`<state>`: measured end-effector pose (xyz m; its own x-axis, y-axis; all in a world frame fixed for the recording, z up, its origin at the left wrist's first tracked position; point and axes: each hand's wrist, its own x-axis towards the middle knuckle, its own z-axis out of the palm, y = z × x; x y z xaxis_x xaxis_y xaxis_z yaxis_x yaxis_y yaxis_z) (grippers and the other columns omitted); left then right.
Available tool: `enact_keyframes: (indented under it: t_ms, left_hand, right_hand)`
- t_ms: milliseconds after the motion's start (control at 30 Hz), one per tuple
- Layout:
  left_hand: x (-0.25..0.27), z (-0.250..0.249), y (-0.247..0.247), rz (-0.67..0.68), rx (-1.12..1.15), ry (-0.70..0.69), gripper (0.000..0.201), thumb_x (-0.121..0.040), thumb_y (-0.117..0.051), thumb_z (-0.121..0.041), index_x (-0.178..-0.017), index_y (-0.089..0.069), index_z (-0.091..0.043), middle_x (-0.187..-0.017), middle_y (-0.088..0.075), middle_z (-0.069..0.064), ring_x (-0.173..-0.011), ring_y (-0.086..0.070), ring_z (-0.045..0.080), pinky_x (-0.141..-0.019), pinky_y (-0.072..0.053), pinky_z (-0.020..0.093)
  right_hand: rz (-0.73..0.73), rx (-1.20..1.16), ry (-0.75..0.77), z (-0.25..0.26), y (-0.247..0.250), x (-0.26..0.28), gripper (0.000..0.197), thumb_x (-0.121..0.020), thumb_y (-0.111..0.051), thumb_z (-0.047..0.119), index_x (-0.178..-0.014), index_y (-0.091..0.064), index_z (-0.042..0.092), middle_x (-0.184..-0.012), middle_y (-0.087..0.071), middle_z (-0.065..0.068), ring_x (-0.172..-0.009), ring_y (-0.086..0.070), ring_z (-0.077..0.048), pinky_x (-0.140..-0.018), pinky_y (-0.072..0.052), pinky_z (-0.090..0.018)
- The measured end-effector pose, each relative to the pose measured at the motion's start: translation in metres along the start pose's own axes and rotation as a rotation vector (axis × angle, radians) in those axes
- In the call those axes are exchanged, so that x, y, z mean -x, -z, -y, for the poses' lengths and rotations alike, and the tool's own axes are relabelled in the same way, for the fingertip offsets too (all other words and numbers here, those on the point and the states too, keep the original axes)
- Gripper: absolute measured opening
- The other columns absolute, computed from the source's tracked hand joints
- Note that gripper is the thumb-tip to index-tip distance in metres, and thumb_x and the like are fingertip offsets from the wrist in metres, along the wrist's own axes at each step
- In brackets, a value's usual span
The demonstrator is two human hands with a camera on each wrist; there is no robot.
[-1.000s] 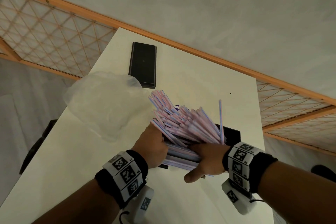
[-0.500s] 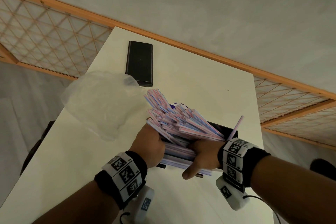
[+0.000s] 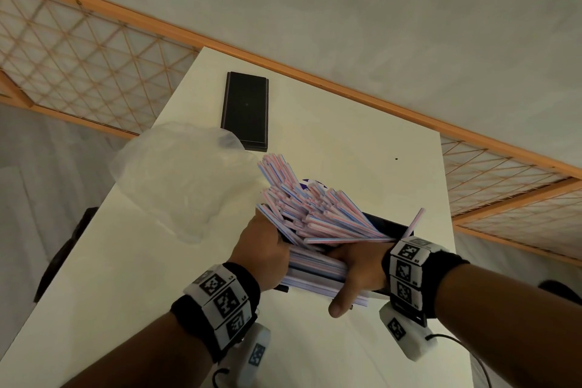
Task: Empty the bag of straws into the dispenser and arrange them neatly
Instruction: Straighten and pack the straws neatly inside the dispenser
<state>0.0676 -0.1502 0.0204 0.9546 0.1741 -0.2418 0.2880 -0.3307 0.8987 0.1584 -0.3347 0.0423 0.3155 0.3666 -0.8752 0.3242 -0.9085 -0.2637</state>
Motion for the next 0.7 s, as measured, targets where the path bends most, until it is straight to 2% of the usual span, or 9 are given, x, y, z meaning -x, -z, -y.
enact_keyframes:
  t_ms: [100, 200, 233, 367, 433, 500, 567, 633, 700]
  left_hand:
    - [-0.001, 0.006, -0.003, -0.070, 0.051, 0.109, 0.016, -0.104, -0.044, -0.018, -0.116, -0.048, -0.008, -0.102, -0.060, 0.001, -0.076, -0.050, 0.003, -0.064, -0.040, 0.013]
    - [0.000, 0.008, -0.004, -0.072, 0.069, 0.188, 0.025, -0.105, -0.044, -0.031, -0.117, -0.044, -0.010, -0.103, -0.063, 0.004, -0.083, -0.059, 0.017, -0.075, -0.047, 0.036]
    - [-0.001, 0.007, -0.004, -0.070, 0.074, 0.192, 0.025, -0.105, -0.044, -0.033, -0.116, -0.043, -0.010, -0.105, -0.063, 0.006, -0.088, -0.060, 0.022, -0.079, -0.048, 0.039]
    - [0.000, 0.006, -0.003, -0.062, 0.127, 0.194, 0.019, -0.106, -0.043, -0.028, -0.111, -0.043, -0.010, -0.099, -0.063, 0.010, -0.082, -0.058, 0.025, -0.074, -0.042, 0.035]
    - [0.003, 0.005, -0.001, -0.052, 0.179, 0.159, 0.018, -0.104, -0.044, -0.026, -0.105, -0.045, -0.008, -0.089, -0.060, 0.008, -0.079, -0.055, 0.023, -0.071, -0.040, 0.033]
    - [0.006, 0.002, 0.004, -0.044, 0.246, 0.141, 0.023, -0.091, -0.042, -0.030, -0.096, -0.046, -0.009, -0.079, -0.053, 0.003, -0.065, -0.044, 0.011, -0.065, -0.036, 0.028]
    - [0.007, -0.005, 0.010, -0.043, 0.285, 0.134, 0.018, -0.076, -0.040, -0.027, -0.084, -0.043, -0.011, -0.072, -0.044, 0.002, -0.059, -0.033, 0.009, -0.061, -0.031, 0.028]
    - [0.009, -0.013, 0.014, -0.007, 0.266, 0.087, 0.014, -0.071, -0.043, -0.021, -0.073, -0.036, -0.009, -0.068, -0.036, 0.004, -0.059, -0.026, 0.010, -0.058, -0.025, 0.027]
    - [0.010, -0.017, 0.014, 0.079, 0.212, 0.048, 0.018, -0.075, -0.053, -0.012, -0.072, -0.037, -0.004, -0.064, -0.036, 0.002, -0.058, -0.026, 0.012, -0.058, -0.024, 0.029]
  right_hand:
    - [-0.002, 0.035, 0.027, 0.001, 0.000, 0.000, 0.106, -0.039, -0.080, 0.073, -0.134, -0.054, 0.036, -0.123, -0.062, 0.020, -0.117, -0.056, -0.008, -0.108, -0.042, -0.034]
    - [-0.022, 0.022, 0.054, 0.000, -0.001, 0.000, 0.104, -0.039, -0.079, 0.078, -0.131, -0.055, 0.036, -0.113, -0.063, 0.023, -0.111, -0.058, -0.005, -0.107, -0.044, -0.034]
    - [-0.038, -0.001, 0.066, -0.001, -0.001, 0.000, 0.104, -0.038, -0.080, 0.078, -0.130, -0.057, 0.035, -0.109, -0.065, 0.024, -0.107, -0.059, -0.002, -0.106, -0.044, -0.034]
    - [-0.099, -0.091, 0.111, -0.007, -0.004, 0.005, 0.088, -0.040, -0.084, 0.070, -0.120, -0.062, 0.040, -0.086, -0.066, 0.037, -0.085, -0.058, 0.012, -0.097, -0.049, -0.029]
    - [-0.120, -0.137, 0.124, -0.010, -0.006, 0.008, 0.078, -0.047, -0.083, 0.069, -0.118, -0.060, 0.044, -0.092, -0.066, 0.036, -0.088, -0.059, 0.015, -0.094, -0.047, -0.025]
    - [-0.168, -0.140, 0.178, -0.009, -0.007, 0.009, 0.078, -0.057, -0.074, 0.072, -0.128, -0.057, 0.044, -0.113, -0.064, 0.031, -0.107, -0.057, 0.008, -0.102, -0.040, -0.025]
    - [-0.207, -0.089, 0.247, -0.005, -0.008, 0.012, 0.074, -0.074, -0.064, 0.072, -0.139, -0.050, 0.041, -0.131, -0.053, 0.029, -0.123, -0.046, 0.006, -0.110, -0.031, -0.024]
    - [-0.203, -0.091, 0.318, -0.001, -0.009, 0.019, 0.061, -0.087, -0.059, 0.064, -0.142, -0.047, 0.039, -0.126, -0.053, 0.034, -0.112, -0.049, 0.014, -0.105, -0.036, -0.022]
    - [-0.250, -0.048, 0.365, 0.002, -0.014, 0.029, 0.062, -0.088, -0.057, 0.064, -0.141, -0.046, 0.036, -0.119, -0.058, 0.035, -0.104, -0.053, 0.017, -0.097, -0.042, -0.021]
